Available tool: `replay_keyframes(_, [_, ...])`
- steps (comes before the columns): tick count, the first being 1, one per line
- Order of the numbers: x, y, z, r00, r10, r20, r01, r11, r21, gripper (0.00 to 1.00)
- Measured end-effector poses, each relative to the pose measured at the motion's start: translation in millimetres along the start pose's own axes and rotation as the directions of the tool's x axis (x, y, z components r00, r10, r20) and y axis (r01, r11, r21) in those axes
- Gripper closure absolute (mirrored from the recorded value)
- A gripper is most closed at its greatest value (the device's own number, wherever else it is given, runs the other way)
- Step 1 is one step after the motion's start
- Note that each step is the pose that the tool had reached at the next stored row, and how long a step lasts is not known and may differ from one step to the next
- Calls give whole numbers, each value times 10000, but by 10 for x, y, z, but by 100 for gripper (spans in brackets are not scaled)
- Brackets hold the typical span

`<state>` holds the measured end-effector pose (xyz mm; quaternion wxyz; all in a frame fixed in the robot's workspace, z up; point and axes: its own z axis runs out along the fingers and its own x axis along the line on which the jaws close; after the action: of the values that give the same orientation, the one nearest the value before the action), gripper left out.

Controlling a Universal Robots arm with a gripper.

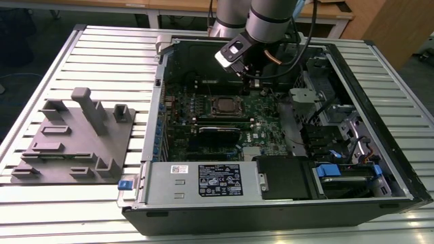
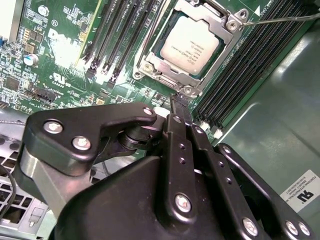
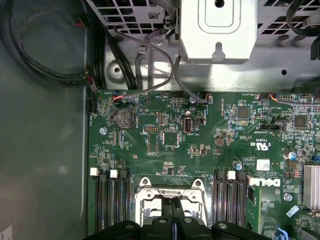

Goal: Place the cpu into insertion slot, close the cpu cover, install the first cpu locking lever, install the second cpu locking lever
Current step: 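Close the cpu cover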

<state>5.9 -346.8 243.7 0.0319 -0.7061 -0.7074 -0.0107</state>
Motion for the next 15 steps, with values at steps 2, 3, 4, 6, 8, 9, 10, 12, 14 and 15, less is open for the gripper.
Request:
replay_keyframes(2, [0,-4,1,10000,0,0,0,10000,-1,89])
replay_keyframes(3, [0,-6,0,10000,0,1,0,10000,-1,89])
replay_keyframes(4, [0,-8,1,10000,0,1,0,10000,-1,89])
replay_keyframes(6, [0,-12,1,10000,0,1,0,10000,-2,89])
replay_keyframes(8, [0,-16,2,10000,0,1,0,10000,-3,89])
replay_keyframes(9, [0,-18,4,10000,0,-1,0,10000,-4,89])
replay_keyframes(10, [0,-19,6,10000,-1,-1,1,10000,-4,89])
replay_keyframes(12, [0,-24,11,10000,0,0,0,10000,-5,89])
replay_keyframes(14, [-1,-38,16,10000,-1,0,1,10000,-11,89])
replay_keyframes(15, [-1,-47,20,10000,-1,-2,1,10000,-17,89])
